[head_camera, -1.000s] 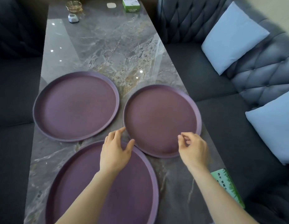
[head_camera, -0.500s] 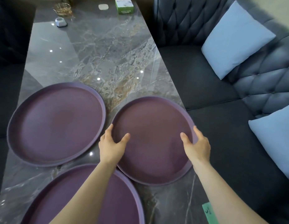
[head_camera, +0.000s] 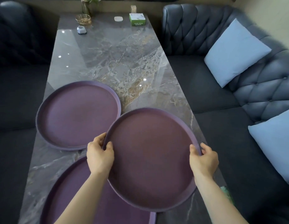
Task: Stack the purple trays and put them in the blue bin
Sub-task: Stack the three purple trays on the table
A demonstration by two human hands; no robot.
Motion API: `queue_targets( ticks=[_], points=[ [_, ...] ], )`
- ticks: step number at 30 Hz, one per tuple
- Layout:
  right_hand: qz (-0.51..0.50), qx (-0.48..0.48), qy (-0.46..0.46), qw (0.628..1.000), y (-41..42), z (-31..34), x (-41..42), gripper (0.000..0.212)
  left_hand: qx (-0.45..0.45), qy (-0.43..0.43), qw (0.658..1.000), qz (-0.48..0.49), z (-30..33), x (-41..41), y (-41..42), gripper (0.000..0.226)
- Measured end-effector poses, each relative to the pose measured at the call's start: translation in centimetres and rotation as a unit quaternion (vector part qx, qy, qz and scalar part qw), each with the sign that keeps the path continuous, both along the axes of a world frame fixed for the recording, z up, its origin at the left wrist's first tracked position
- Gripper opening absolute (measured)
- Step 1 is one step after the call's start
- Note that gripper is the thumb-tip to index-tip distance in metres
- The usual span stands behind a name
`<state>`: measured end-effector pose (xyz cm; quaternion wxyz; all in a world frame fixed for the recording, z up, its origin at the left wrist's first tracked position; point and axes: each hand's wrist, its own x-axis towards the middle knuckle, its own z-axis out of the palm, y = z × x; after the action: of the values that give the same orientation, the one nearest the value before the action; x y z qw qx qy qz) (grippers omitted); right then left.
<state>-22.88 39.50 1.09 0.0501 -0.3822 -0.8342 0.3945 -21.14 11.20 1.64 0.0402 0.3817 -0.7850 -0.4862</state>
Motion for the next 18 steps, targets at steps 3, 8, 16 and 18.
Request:
queue_targets(
  ticks=[3,8,16,18],
  points=[
    [0.031,0.026,-0.01,0.999,-2.6,-0.3,3.8,0.033,-0.043,-0.008,0.999,0.007,-0.3,4.5,-2.9,0.033],
    [0.087,0.07,-0.036,0.993,-7.2,-2.0,9.6,0.034,-0.142,-0.048,0.989,-0.015,-0.4,11.2,-7.6,0.028],
    [0.129,0.071,-0.049,0.988,-11.3,-3.2,14.6,0.04,-0.169,-0.109,0.979,-0.034,-1.8,16.9,-11.1,0.047],
    [0.138,0.087,-0.058,0.985,-11.7,-3.0,15.1,0.042,-0.187,-0.118,0.974,-0.047,-2.3,17.6,-11.3,0.054]
  ],
)
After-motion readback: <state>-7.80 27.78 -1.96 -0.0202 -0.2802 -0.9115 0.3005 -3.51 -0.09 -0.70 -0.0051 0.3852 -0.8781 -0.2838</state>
